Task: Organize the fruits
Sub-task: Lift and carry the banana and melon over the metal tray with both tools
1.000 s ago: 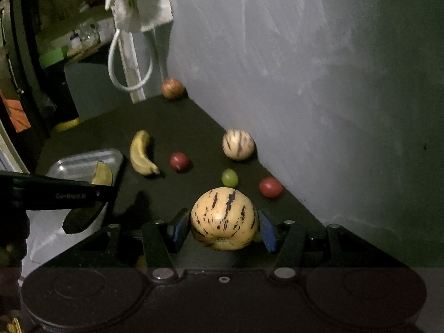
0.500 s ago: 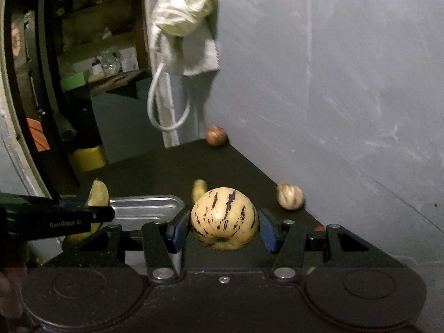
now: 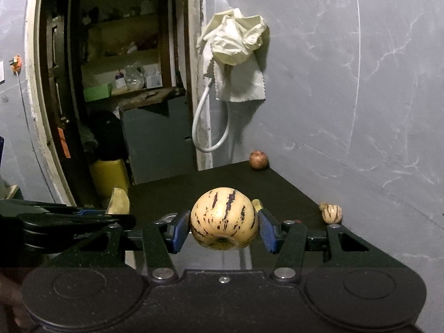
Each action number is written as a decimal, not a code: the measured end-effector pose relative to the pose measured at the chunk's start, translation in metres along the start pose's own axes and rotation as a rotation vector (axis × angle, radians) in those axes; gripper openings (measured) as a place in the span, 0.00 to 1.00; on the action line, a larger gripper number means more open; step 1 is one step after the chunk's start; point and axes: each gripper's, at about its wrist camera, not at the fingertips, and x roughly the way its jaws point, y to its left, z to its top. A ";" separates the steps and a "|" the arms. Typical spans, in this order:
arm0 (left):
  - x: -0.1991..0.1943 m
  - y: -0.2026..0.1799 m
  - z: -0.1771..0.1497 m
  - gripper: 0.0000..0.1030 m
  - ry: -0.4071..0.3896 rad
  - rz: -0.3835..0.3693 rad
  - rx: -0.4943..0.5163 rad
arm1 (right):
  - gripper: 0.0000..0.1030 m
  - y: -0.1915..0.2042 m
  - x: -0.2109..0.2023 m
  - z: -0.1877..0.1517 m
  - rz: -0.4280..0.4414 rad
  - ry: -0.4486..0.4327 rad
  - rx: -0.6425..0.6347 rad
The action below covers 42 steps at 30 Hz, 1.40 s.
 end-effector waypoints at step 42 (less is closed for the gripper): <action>0.041 -0.033 -0.005 0.29 0.074 0.162 -0.085 | 0.53 -0.049 0.066 0.010 0.200 0.069 -0.034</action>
